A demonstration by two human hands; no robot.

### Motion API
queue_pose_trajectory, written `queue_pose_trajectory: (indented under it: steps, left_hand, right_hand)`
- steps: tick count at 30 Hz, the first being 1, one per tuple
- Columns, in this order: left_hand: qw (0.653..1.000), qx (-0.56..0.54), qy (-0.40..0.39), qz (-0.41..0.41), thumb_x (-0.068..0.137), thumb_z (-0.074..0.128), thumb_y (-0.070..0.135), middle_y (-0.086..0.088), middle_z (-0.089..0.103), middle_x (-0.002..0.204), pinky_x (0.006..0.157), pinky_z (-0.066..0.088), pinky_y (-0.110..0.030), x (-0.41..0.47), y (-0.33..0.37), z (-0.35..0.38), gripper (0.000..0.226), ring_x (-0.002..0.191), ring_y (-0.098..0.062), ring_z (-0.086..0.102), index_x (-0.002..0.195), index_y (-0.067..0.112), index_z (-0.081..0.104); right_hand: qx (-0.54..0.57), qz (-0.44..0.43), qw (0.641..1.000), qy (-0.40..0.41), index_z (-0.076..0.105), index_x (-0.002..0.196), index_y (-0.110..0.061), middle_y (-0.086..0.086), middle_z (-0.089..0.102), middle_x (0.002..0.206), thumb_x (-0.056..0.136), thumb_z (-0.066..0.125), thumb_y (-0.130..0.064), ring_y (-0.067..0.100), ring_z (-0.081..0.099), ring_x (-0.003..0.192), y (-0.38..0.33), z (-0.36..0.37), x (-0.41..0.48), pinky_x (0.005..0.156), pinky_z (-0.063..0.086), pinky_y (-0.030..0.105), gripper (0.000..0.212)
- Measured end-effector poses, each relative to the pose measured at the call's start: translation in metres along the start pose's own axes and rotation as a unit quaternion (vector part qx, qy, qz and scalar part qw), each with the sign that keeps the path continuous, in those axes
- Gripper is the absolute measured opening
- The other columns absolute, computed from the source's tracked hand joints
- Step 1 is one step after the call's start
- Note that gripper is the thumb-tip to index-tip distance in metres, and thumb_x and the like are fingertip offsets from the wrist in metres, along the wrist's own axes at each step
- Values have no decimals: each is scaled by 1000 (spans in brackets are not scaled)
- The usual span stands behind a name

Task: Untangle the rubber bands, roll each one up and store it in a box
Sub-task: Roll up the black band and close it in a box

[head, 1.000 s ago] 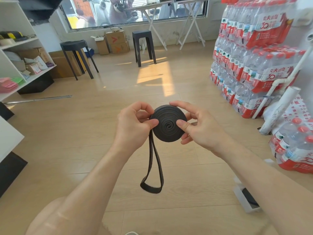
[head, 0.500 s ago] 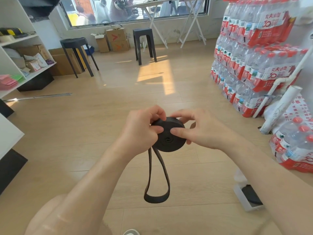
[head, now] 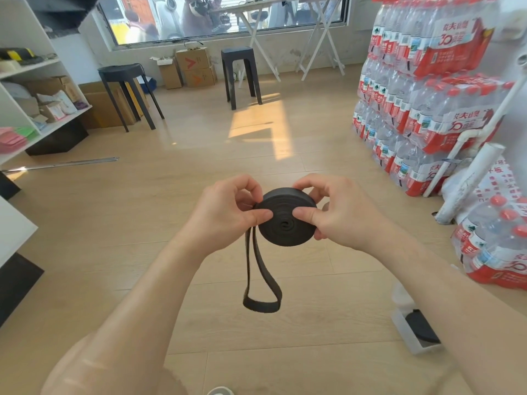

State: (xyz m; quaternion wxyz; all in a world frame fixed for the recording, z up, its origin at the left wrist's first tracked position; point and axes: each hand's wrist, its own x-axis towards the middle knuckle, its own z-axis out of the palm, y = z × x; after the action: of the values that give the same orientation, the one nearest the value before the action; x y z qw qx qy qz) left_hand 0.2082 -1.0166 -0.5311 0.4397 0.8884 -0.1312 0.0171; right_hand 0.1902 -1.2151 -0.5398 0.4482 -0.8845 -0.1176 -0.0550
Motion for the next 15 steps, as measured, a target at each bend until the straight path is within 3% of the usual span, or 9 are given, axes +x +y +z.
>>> queue_pose_trajectory:
  steps: [5, 11, 15]
  left_hand:
    - [1000, 0, 2, -18, 75, 79, 16, 0, 73, 73, 74, 53, -34, 1, -1, 1, 24, 70, -15, 68, 76, 20, 55]
    - [997, -76, 16, -23, 73, 80, 13, 2, 69, 66, 56, 46, -15, 1, 2, 1, 22, 53, -2, 59, 76, 12, 58]
    - [993, -113, 18, -29, 73, 80, 16, -2, 70, 72, 57, 50, -19, 2, 2, -3, 21, 59, -9, 64, 76, 13, 60]
  right_hand:
    - [41, 12, 999, 6, 63, 105, -30, -3, 65, 75, 84, 73, -11, 22, 65, 47, 0, -3, 2, 56, 56, 28, 30]
    - [140, 46, 989, 10, 65, 107, -28, 0, 66, 76, 84, 73, -8, 19, 62, 43, 0, -5, 2, 44, 49, 22, 32]
    - [189, 53, 980, 21, 65, 101, -28, -2, 67, 74, 84, 72, -6, 20, 59, 42, 0, -5, 3, 42, 46, 22, 29]
